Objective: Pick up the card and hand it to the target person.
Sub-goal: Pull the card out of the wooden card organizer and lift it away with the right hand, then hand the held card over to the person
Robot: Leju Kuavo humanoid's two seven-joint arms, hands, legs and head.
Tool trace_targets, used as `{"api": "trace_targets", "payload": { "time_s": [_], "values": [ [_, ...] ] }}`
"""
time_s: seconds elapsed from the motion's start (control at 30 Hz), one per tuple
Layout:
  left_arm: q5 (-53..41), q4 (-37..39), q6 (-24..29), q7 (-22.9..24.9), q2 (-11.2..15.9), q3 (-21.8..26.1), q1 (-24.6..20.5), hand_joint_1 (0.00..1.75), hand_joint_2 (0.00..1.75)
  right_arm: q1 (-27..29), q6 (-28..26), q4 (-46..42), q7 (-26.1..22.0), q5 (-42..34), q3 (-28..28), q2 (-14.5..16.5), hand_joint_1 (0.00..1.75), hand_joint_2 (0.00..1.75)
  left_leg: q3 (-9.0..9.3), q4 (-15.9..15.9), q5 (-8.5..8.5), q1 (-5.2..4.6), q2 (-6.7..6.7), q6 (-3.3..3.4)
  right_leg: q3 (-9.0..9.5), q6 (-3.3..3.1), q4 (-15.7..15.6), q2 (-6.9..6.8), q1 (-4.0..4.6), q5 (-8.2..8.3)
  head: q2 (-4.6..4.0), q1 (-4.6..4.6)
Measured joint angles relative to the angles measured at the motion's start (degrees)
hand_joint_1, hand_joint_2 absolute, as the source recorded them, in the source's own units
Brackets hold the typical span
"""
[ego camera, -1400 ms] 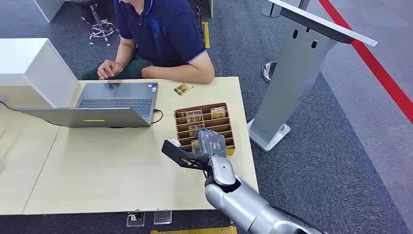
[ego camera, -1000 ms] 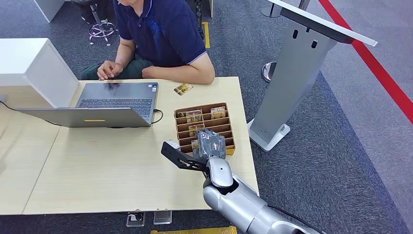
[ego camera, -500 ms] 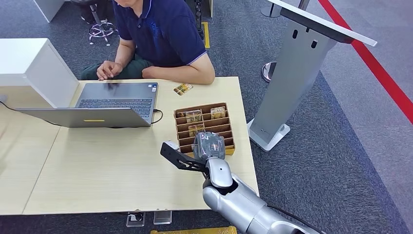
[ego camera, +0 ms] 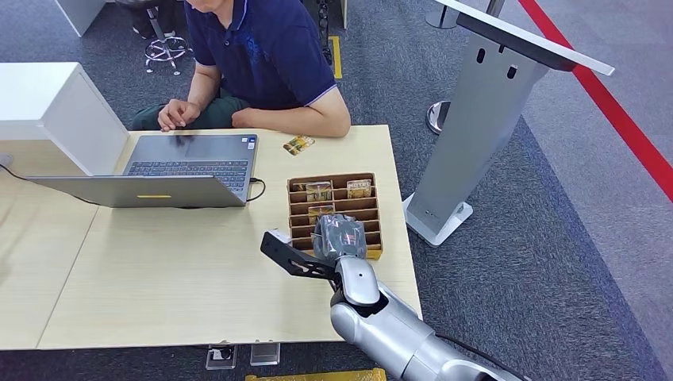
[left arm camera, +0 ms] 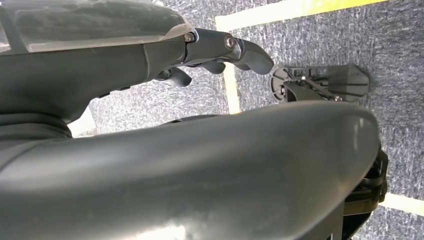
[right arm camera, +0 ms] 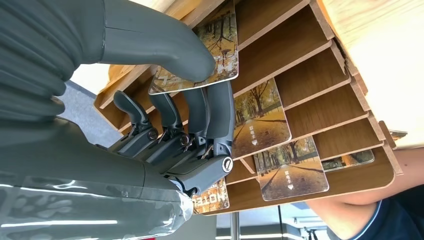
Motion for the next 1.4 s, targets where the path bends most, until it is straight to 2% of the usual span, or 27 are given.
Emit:
{"api": "trace_targets", "payload": {
  "time_s": [0.23,0.47,0.73,1.1,1.4],
  "values": [
    [0.56,0.00,0.07,-0.20,0.00,0.00,0.04,0.00,0.00,0.24,-1.74,-1.68,-2.57,-3.59,-0.45,-0.55,1.52,1.75,0.00,0.00,0.00,0.00,0.00,0.00,-0.01,0.00,0.00,0.00,0.00,0.00,0.00,-0.02],
    [0.61,0.00,0.06,-0.28,0.00,0.00,0.12,0.00,0.00,-0.02,-3.96,-8.19,-5.32,-7.90,-2.02,-2.55,1.52,1.75,-0.01,0.00,0.00,0.00,0.01,0.00,-0.01,0.00,0.00,0.01,0.00,0.00,0.00,-0.01],
    [-0.30,0.00,-0.21,-0.39,0.00,-0.03,-0.04,0.00,0.00,-3.87,-6.34,-12.22,-9.97,-10.09,-3.44,-4.39,1.52,1.75,0.00,0.00,0.01,0.00,0.01,0.00,-0.01,0.00,0.00,0.01,0.00,0.01,0.00,-0.03],
    [-2.62,0.00,-1.02,0.35,0.00,-1.19,-1.08,0.00,0.00,-10.60,-10.63,-6.07,-16.04,-11.04,-3.39,-4.16,1.52,1.75,-0.04,0.00,0.01,0.00,-0.01,0.00,-0.01,0.00,0.01,0.00,0.00,0.01,0.00,-0.02],
    [-3.26,0.00,-1.24,1.02,-0.11,-1.99,-1.79,0.00,0.00,-13.50,-14.16,1.13,-17.33,-9.55,-3.21,-2.33,1.52,1.75,-0.04,0.00,0.01,0.00,-0.01,0.00,-0.02,0.00,0.01,0.00,0.00,0.01,0.00,-0.04]
  ]
}}
